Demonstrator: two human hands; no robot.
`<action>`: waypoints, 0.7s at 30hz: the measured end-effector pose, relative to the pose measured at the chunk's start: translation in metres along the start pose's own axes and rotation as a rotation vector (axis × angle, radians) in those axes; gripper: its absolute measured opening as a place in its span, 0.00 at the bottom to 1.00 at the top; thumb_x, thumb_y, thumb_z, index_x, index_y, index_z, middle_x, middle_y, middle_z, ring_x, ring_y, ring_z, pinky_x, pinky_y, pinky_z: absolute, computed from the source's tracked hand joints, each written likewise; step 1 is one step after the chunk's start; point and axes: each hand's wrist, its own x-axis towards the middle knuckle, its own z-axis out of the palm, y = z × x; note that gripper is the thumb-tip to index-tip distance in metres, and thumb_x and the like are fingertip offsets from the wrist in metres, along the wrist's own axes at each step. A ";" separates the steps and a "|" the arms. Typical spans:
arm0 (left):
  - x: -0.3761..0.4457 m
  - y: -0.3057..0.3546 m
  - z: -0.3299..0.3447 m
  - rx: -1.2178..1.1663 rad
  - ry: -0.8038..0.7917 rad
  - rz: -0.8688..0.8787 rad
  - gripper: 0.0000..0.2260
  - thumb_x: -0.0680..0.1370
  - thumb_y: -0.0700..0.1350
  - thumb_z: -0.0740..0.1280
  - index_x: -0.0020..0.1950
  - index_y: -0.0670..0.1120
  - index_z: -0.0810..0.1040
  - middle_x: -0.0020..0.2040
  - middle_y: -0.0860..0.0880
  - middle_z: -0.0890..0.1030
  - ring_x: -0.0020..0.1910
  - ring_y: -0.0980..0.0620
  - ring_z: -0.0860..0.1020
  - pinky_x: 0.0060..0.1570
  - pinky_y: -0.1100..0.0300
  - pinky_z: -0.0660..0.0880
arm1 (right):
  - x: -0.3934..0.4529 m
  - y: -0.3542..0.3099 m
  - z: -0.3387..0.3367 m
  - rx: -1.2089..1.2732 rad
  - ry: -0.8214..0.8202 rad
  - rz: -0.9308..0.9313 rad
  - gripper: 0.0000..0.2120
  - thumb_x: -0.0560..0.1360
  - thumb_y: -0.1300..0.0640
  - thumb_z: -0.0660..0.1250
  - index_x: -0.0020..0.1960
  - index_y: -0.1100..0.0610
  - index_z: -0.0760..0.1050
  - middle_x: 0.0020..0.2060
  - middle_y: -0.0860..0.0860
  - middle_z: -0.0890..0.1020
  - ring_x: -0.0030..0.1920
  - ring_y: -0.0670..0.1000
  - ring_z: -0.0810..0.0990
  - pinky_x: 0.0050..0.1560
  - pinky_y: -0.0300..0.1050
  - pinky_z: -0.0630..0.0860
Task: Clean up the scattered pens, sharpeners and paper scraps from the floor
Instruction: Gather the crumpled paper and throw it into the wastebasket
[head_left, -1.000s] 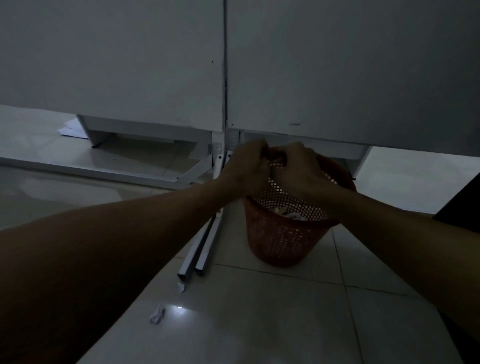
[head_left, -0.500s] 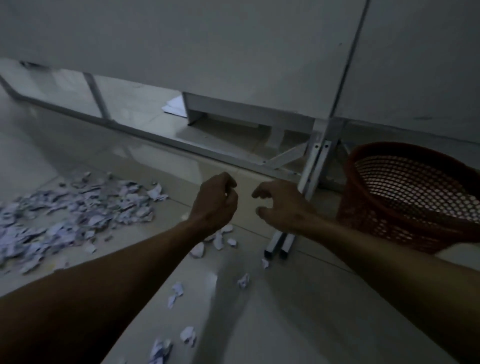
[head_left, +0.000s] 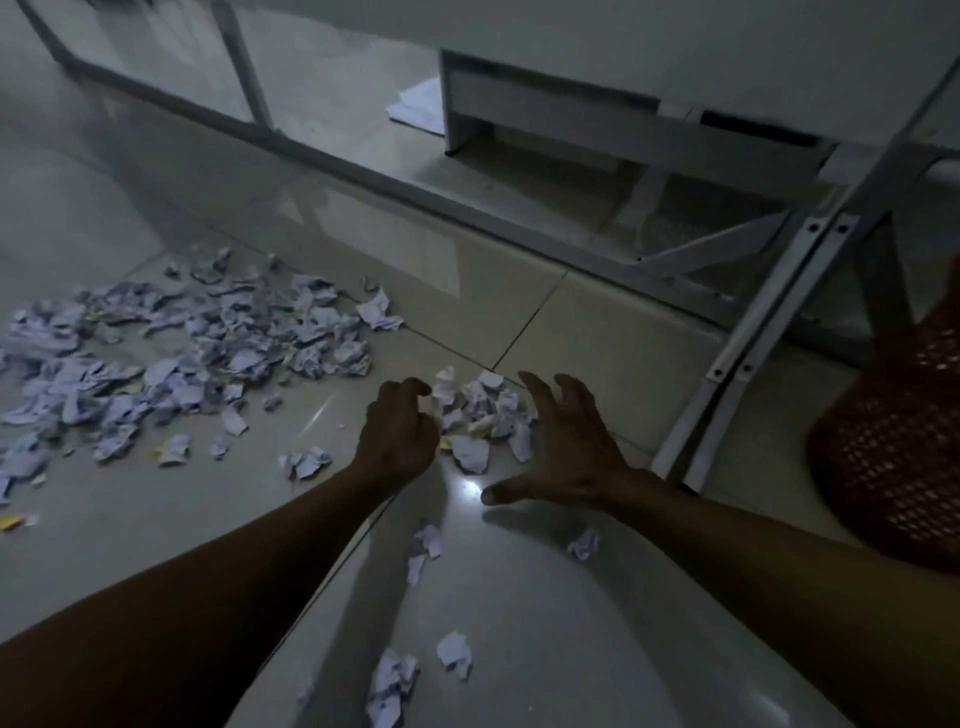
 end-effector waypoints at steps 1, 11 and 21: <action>0.005 0.000 0.003 0.005 0.010 -0.015 0.20 0.77 0.38 0.60 0.69 0.45 0.68 0.67 0.38 0.67 0.63 0.38 0.69 0.61 0.48 0.68 | 0.006 -0.001 0.008 0.012 0.007 -0.001 0.70 0.50 0.26 0.75 0.77 0.42 0.36 0.78 0.54 0.39 0.77 0.58 0.36 0.76 0.62 0.47; 0.047 0.002 0.032 0.099 -0.025 0.205 0.17 0.72 0.45 0.62 0.57 0.41 0.81 0.50 0.36 0.77 0.50 0.38 0.75 0.46 0.54 0.69 | 0.037 -0.015 0.049 0.106 0.228 -0.134 0.66 0.51 0.23 0.69 0.79 0.45 0.42 0.78 0.57 0.46 0.78 0.57 0.41 0.76 0.61 0.46; 0.027 0.013 0.028 0.080 -0.014 0.245 0.08 0.66 0.46 0.64 0.33 0.41 0.76 0.37 0.39 0.81 0.37 0.38 0.78 0.36 0.58 0.65 | 0.053 -0.024 0.063 -0.003 0.277 -0.236 0.47 0.61 0.35 0.56 0.75 0.58 0.62 0.73 0.58 0.66 0.76 0.59 0.58 0.76 0.59 0.51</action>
